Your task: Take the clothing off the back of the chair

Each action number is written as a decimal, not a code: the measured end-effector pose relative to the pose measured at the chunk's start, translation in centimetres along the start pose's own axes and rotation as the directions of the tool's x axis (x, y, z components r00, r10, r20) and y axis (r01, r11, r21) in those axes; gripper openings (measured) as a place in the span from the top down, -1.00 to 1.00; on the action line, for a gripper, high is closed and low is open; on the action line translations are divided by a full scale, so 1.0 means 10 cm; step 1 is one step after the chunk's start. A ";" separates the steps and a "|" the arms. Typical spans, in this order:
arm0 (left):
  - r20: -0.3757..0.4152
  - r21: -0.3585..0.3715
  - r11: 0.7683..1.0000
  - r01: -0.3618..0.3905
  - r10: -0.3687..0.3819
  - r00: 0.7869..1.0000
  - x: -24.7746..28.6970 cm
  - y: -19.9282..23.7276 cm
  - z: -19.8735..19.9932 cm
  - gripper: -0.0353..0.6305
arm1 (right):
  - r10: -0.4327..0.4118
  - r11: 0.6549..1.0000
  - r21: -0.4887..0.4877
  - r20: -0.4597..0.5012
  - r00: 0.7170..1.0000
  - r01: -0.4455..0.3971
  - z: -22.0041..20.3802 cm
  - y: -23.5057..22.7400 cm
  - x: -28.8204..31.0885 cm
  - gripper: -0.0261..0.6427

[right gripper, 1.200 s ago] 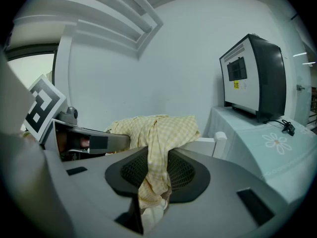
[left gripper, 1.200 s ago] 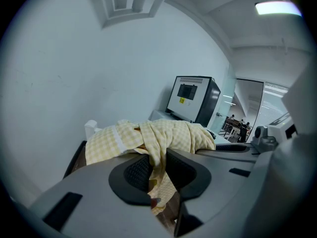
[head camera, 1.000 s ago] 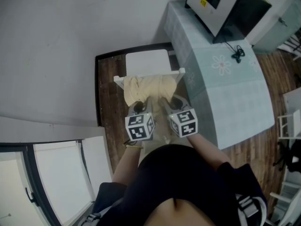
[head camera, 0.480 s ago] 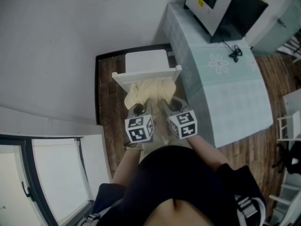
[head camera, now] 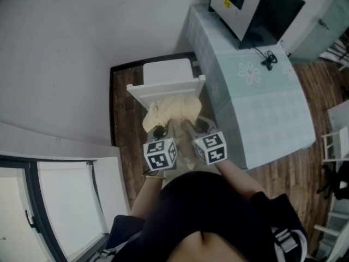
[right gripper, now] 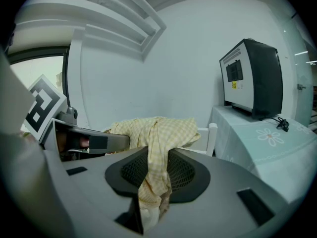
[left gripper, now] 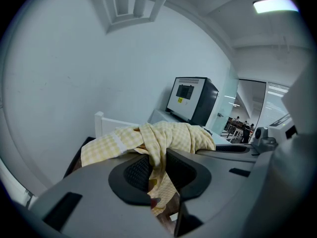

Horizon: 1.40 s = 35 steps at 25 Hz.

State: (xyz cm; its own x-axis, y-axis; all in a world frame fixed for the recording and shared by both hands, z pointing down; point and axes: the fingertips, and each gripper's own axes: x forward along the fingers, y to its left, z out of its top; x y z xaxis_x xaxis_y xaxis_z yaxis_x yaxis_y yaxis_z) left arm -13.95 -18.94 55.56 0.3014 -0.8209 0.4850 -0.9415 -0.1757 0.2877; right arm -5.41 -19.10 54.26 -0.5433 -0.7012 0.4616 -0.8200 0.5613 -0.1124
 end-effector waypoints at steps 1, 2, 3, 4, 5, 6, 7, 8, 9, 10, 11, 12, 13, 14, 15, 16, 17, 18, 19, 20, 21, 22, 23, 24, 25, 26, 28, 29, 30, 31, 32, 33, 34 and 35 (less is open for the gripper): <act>-0.001 -0.001 1.000 -0.001 0.001 1.000 -0.01 -0.01 -0.01 0.66 | 0.002 1.000 -0.001 -0.002 1.000 -0.002 -0.01 0.01 -0.02 0.61; -0.002 -0.003 1.000 -0.001 0.001 1.000 -0.02 -0.01 -0.03 0.66 | 0.005 1.000 -0.002 -0.006 1.000 -0.005 -0.02 0.02 -0.03 0.61; -0.003 -0.005 1.000 -0.002 0.002 1.000 -0.03 -0.02 -0.04 0.66 | 0.006 1.000 -0.005 -0.009 1.000 -0.006 -0.04 0.02 -0.05 0.61; -0.002 -0.008 1.000 -0.002 0.002 1.000 -0.04 -0.03 -0.05 0.66 | 0.005 1.000 -0.013 -0.012 1.000 -0.005 -0.06 0.00 -0.06 0.61; -0.001 -0.010 1.000 -0.003 0.003 1.000 -0.05 -0.05 -0.06 0.66 | 0.005 1.000 -0.020 -0.013 1.000 -0.005 -0.08 -0.01 -0.07 0.61; 0.001 -0.011 1.000 -0.003 0.003 1.000 -0.06 -0.06 -0.07 0.66 | 0.006 1.000 -0.025 -0.011 1.000 -0.006 -0.08 -0.01 -0.09 0.61; 0.003 -0.012 1.000 -0.003 0.003 1.000 -0.07 -0.08 -0.07 0.66 | 0.008 1.000 -0.028 -0.007 1.000 -0.009 -0.07 -0.01 -0.10 0.61; 0.004 -0.012 1.000 -0.003 0.003 1.000 -0.07 -0.09 -0.07 0.66 | 0.011 1.000 -0.029 -0.001 1.000 -0.011 -0.06 -0.01 -0.11 0.61; 0.005 -0.012 1.000 -0.003 0.003 1.000 -0.08 -0.10 -0.08 0.66 | 0.014 1.000 -0.027 0.004 1.000 -0.014 -0.05 -0.01 -0.12 0.61; 0.005 -0.012 1.000 -0.004 0.004 1.000 -0.08 -0.10 -0.07 0.66 | 0.017 1.000 -0.024 0.006 1.000 -0.017 -0.04 -0.01 -0.13 0.61; 0.006 -0.012 1.000 -0.005 0.005 1.000 -0.08 -0.11 -0.07 0.66 | 0.020 1.000 -0.022 0.005 1.000 -0.020 -0.04 -0.01 -0.13 0.61; 0.007 -0.013 1.000 -0.007 0.007 1.000 -0.08 -0.11 -0.06 0.66 | 0.023 1.000 -0.020 0.005 1.000 -0.023 -0.03 -0.01 -0.13 0.61; 0.008 -0.012 1.000 -0.008 0.009 1.000 -0.08 -0.12 -0.05 0.66 | 0.025 0.999 -0.019 0.005 1.000 -0.025 -0.02 -0.01 -0.14 0.61; 0.008 -0.012 1.000 -0.010 0.010 1.000 -0.08 -0.12 -0.04 0.66 | 0.027 0.999 -0.019 0.006 1.000 -0.026 -0.01 -0.01 -0.14 0.61; 0.008 -0.012 1.000 -0.012 0.012 1.000 -0.07 -0.12 -0.04 0.66 | 0.027 0.999 -0.019 0.007 1.000 -0.027 0.00 -0.02 -0.14 0.61; 0.008 -0.010 1.000 -0.014 0.014 1.000 -0.07 -0.12 -0.03 0.66 | 0.026 0.999 -0.021 0.008 1.000 -0.026 0.01 -0.02 -0.13 0.61; 0.008 -0.008 1.000 -0.015 0.015 1.000 -0.07 -0.12 -0.02 0.66 | 0.024 0.999 -0.024 0.009 1.000 -0.024 0.01 -0.03 -0.13 0.61; 0.008 -0.005 1.000 -0.016 0.016 1.000 -0.07 -0.12 -0.02 0.66 | 0.022 0.999 -0.028 0.010 1.000 -0.022 0.01 -0.04 -0.13 0.61; 0.007 -0.003 1.000 -0.017 0.017 1.000 -0.06 -0.12 -0.01 0.66 | 0.021 0.999 -0.033 0.012 1.000 -0.020 0.01 -0.05 -0.12 0.61; 0.006 -0.001 1.000 -0.017 0.017 1.000 -0.06 -0.13 -0.01 0.66 | 0.021 0.999 -0.034 0.014 1.000 -0.020 0.02 -0.05 -0.12 0.61; 0.005 0.001 1.000 -0.018 0.018 1.000 -0.06 -0.13 -0.01 0.66 | 0.022 0.999 -0.031 0.014 1.000 -0.022 0.02 -0.05 -0.12 0.61; 0.005 0.002 1.000 -0.019 0.019 1.000 -0.05 -0.13 -0.01 0.66 | 0.024 0.999 -0.027 0.014 1.000 -0.024 0.03 -0.05 -0.12 0.61; 0.006 0.004 1.000 -0.020 0.020 1.000 -0.04 -0.13 0.00 0.66 | 0.025 0.999 -0.024 0.014 1.000 -0.025 0.04 -0.06 -0.12 0.61; 0.007 0.004 1.000 -0.021 0.021 1.000 -0.04 -0.13 0.01 0.66 | 0.027 0.999 -0.022 0.016 1.000 -0.026 0.05 -0.06 -0.11 0.61; 0.009 0.004 1.000 -0.022 0.022 1.000 -0.04 -0.13 0.02 0.66 | 0.028 0.999 -0.022 0.017 0.999 -0.027 0.06 -0.06 -0.11 0.61; 0.010 0.004 1.000 -0.023 0.023 1.000 -0.04 -0.13 0.03 0.66 | 0.029 0.999 -0.021 0.018 0.999 -0.028 0.07 -0.06 -0.10 0.61; 0.010 0.006 1.000 -0.024 0.024 1.000 -0.04 -0.13 0.05 0.66 | 0.030 0.999 -0.020 0.020 0.999 -0.029 0.09 -0.06 -0.10 0.61; 0.011 0.007 1.000 -0.025 0.025 1.000 -0.03 -0.13 0.06 0.66 | 0.029 0.999 -0.020 0.020 0.999 -0.029 0.09 -0.07 -0.10 0.61; 0.011 0.008 1.000 -0.025 0.025 1.000 -0.03 -0.13 0.07 0.66 | 0.028 0.999 -0.022 0.021 0.999 -0.027 0.09 -0.07 -0.10 0.61; 0.011 0.008 1.000 -0.026 0.026 1.000 -0.03 -0.12 0.07 0.66 | 0.027 0.999 -0.024 0.021 0.999 -0.027 0.09 -0.08 -0.09 0.61; 0.011 0.007 1.000 -0.028 0.028 1.000 -0.04 -0.12 0.07 0.66 | 0.029 0.999 -0.023 0.022 0.999 -0.028 0.10 -0.07 -0.09 0.61; 0.010 0.007 1.000 -0.029 0.029 1.000 -0.03 -0.12 0.08 0.66 | 0.031 0.999 -0.022 0.023 0.999 -0.030 0.10 -0.07 -0.09 0.61; 0.009 0.008 0.999 -0.031 0.031 0.999 -0.03 -0.12 0.08 0.66 | 0.031 0.999 -0.022 0.023 0.999 -0.031 0.10 -0.08 -0.08 0.61; 0.008 0.008 0.999 -0.031 0.031 0.999 -0.03 -0.12 0.08 0.66 | 0.032 0.999 -0.022 0.023 0.999 -0.031 0.10 -0.09 -0.08 0.61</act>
State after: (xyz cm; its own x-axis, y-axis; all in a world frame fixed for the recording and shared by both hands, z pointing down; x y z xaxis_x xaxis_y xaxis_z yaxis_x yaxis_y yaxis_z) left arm -13.00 -18.96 54.42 0.2704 -0.8306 0.4868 -0.9517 -0.1544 0.2653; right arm -4.45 -19.46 53.10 -0.5731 -0.6928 0.4377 -0.7983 0.5927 -0.1070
